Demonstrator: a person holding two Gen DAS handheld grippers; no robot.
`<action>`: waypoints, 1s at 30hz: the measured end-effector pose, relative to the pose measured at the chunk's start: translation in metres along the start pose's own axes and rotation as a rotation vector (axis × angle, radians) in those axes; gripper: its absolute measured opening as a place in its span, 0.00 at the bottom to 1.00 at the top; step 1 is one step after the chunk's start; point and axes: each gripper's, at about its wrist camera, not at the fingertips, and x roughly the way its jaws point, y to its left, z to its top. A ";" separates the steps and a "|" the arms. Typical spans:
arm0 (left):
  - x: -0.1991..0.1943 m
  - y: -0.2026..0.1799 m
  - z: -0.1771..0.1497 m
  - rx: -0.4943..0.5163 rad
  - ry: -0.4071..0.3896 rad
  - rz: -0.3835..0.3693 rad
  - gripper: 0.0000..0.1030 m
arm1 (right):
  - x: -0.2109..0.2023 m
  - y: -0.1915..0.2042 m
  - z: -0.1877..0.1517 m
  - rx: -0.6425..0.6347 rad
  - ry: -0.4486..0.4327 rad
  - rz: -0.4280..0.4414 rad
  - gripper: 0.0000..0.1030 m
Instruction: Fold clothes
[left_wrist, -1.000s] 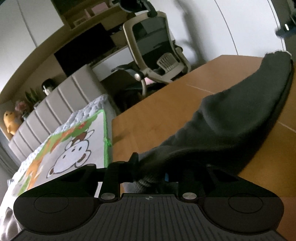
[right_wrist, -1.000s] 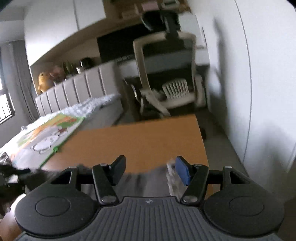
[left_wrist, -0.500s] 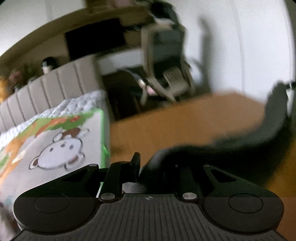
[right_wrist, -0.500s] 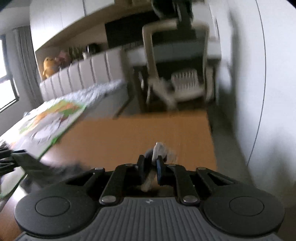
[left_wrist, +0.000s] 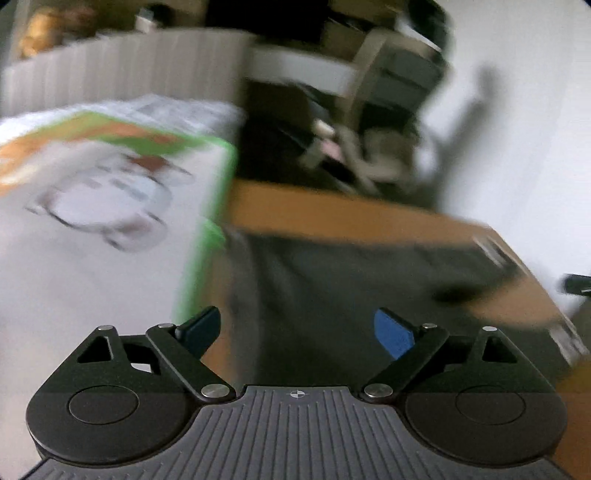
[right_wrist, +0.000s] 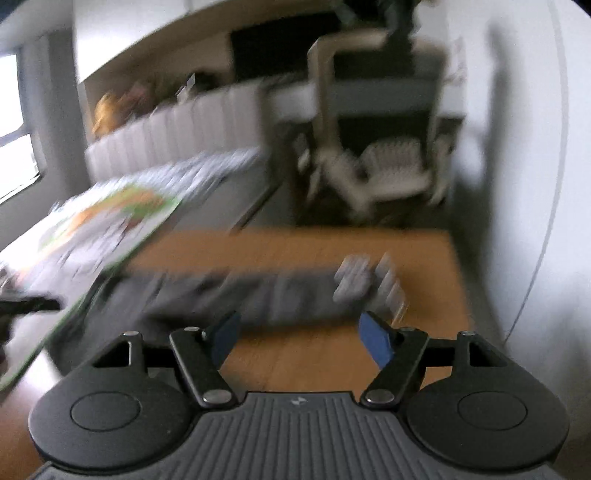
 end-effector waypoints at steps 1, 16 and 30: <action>0.005 -0.006 -0.006 0.006 0.023 -0.017 0.92 | 0.000 0.004 -0.011 0.006 0.033 0.013 0.70; 0.056 -0.029 -0.010 0.094 -0.004 0.105 1.00 | 0.070 0.008 -0.012 -0.095 0.059 -0.078 0.72; 0.041 -0.048 -0.021 0.037 -0.101 0.249 1.00 | 0.029 0.037 -0.031 -0.127 -0.110 -0.192 1.00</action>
